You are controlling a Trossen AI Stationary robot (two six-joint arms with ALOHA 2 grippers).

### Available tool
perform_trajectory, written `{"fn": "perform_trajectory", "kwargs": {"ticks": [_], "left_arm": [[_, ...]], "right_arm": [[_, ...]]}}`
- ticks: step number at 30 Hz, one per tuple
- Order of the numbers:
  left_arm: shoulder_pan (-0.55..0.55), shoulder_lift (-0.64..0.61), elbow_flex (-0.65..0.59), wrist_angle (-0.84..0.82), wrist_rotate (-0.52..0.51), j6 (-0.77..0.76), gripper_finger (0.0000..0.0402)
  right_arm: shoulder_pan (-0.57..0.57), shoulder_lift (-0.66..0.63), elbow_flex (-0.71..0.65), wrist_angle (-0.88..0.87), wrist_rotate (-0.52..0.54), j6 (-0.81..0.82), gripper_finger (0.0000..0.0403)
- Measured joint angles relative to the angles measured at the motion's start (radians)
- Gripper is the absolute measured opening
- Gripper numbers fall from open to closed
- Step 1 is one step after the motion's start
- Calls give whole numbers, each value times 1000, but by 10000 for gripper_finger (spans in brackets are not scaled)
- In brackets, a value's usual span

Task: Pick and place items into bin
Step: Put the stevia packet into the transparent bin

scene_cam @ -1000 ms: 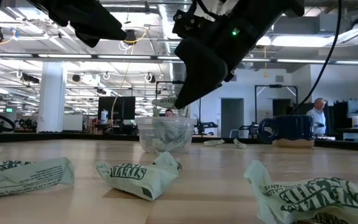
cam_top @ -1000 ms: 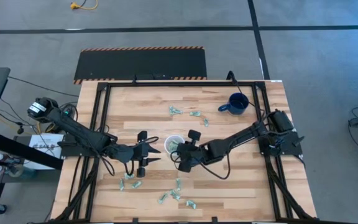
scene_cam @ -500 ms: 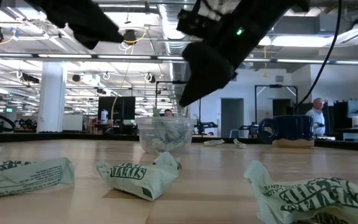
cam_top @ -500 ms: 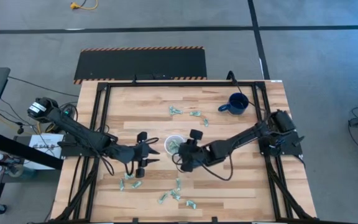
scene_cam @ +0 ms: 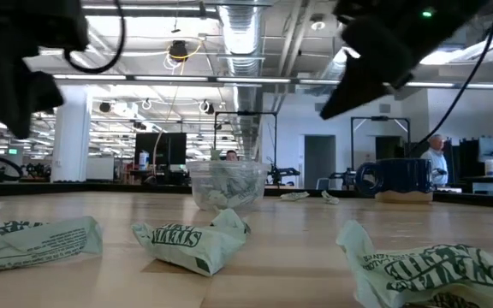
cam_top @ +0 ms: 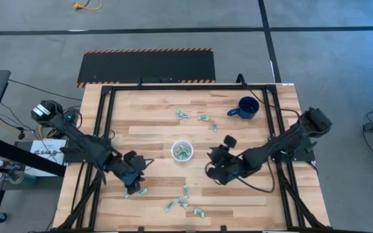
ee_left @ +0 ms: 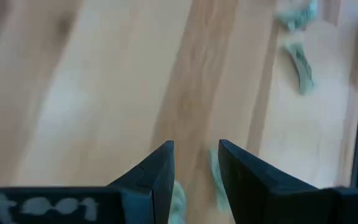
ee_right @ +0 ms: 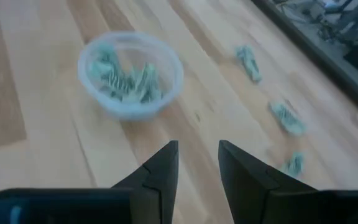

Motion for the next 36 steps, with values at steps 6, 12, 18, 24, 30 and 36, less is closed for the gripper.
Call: {"fn": "perform_trajectory", "kwargs": {"ticks": [6, 12, 18, 24, 30, 36], "left_arm": [[-84, 46, 0, -21, 16, -165, 113], [-104, 123, 0, -52, 31, -243, 113], [-103, 214, 9, -97, 75, -298, 113], [-103, 270, 65, -201, 75, -313, 113], [-102, 316, 82, -211, 64, -291, 113], [-86, 358, 89, -246, 72, -289, 113]], "right_arm": [[56, -29, -46, 1, 85, 63, 109], [71, -20, -46, 2, 127, 63, 109], [52, -20, -46, 2, 139, 63, 109], [36, -20, -46, 1, 154, 62, 109], [32, -20, -46, 1, 153, 62, 109], [32, -20, -46, 1, 153, 62, 109]]}}
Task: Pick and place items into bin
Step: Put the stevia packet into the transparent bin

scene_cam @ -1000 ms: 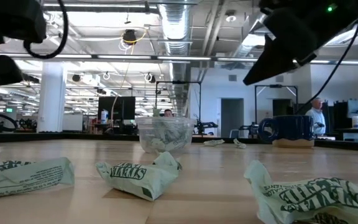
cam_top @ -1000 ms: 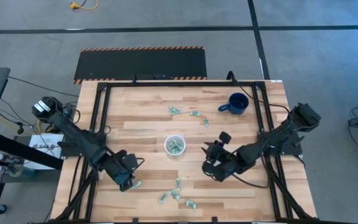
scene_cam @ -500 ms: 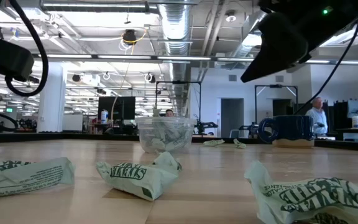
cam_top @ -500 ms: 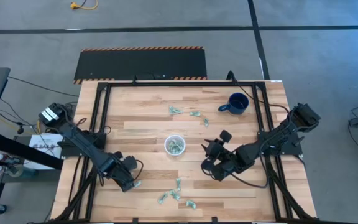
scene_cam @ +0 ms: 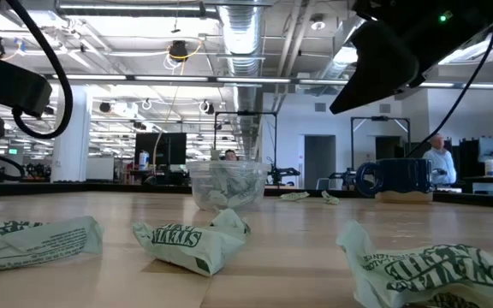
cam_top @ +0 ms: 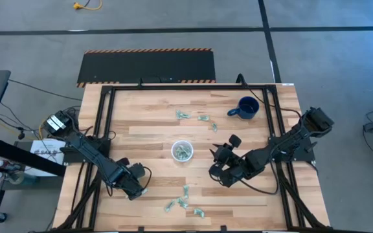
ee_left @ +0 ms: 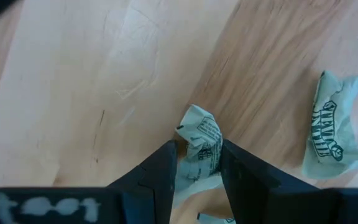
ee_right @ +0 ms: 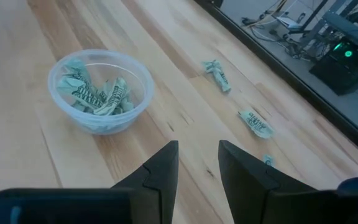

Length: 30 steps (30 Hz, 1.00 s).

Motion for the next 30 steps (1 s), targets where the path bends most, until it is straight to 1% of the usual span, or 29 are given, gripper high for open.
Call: {"fn": "perform_trajectory", "kwargs": {"ticks": [4, 10, 12, 16, 20, 24, 27, 28, 30], "left_arm": [[6, 1, 2, -5, -8, 15, 95], [6, 10, 46, -25, -31, 84, 28], [7, 11, 57, -29, -66, 104, 9], [9, 11, 90, -49, -130, 165, 10], [22, 11, 168, -171, -265, 224, 6], [54, 2, 278, -297, -506, 279, 3], [96, 2, 357, -298, -675, 370, 6], [117, 1, 378, -285, -708, 410, 6], [169, 1, 404, -199, -726, 519, 5]], "right_arm": [[0, 0, 0, 0, -1, -2, 109], [0, 0, 0, -1, -1, -2, 109], [0, 0, 0, -1, -2, -2, 109], [4, 0, 0, -1, -3, 0, 109], [10, 0, 0, -3, -2, 0, 109], [9, 0, 0, -3, -1, 0, 109], [9, 0, 0, -2, 0, 0, 109], [9, 0, 0, 0, 0, 0, 109], [9, 0, 0, 0, 0, 0, 109]]}}
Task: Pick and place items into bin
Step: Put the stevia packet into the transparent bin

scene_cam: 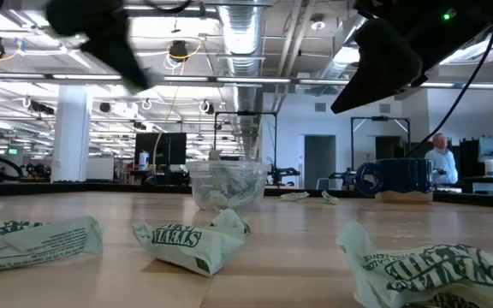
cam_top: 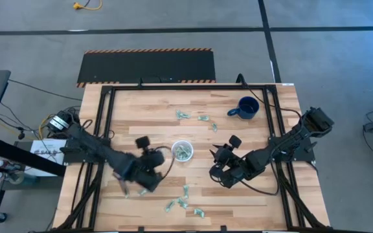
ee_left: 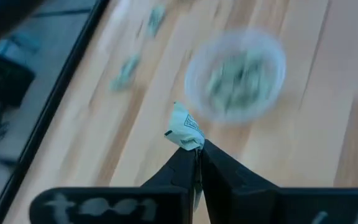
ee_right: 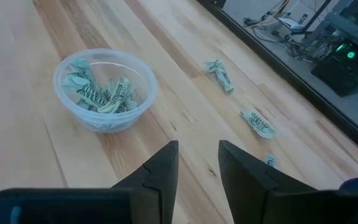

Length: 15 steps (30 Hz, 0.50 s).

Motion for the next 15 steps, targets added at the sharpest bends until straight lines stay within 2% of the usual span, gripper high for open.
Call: {"fn": "perform_trajectory", "kwargs": {"ticks": [3, 8, 11, 15], "left_arm": [[95, 0, 5, 170, 81, 193, 2], [253, 0, -32, 415, 374, 436, 2], [322, 0, -44, 460, 483, 513, 2], [392, 22, -49, 466, 618, 514, 2]], "right_arm": [[0, 0, 0, 3, 0, 0, 109], [0, 0, 0, 3, 0, 0, 109], [0, 0, 0, 3, 0, 0, 109], [0, 0, 0, 3, -1, 0, 109]]}}
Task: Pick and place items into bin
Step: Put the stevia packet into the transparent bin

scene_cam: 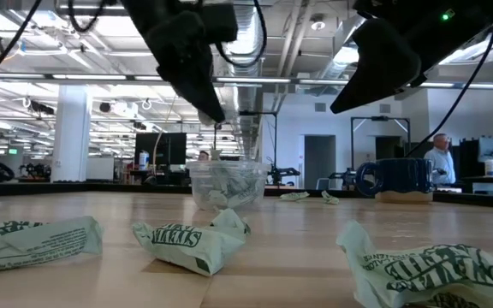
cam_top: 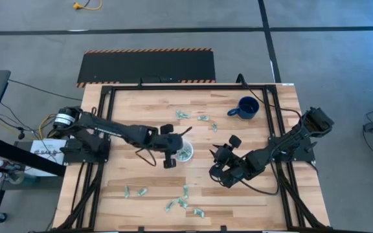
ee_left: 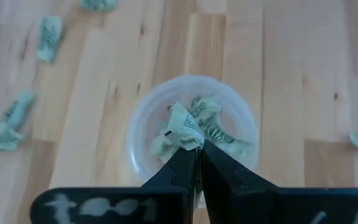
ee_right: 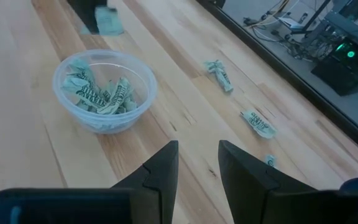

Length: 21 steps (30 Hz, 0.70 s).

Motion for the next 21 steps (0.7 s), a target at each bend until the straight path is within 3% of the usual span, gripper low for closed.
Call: {"fn": "perform_trajectory", "kwargs": {"ticks": [8, 21], "left_arm": [[23, 69, 1, 50, 58, 7, 2], [23, 95, 1, 33, 53, 4, 2]], "right_arm": [[0, 0, 1, 5, -2, 0, 109], [-2, 0, 1, 8, 0, 1, 109]]}}
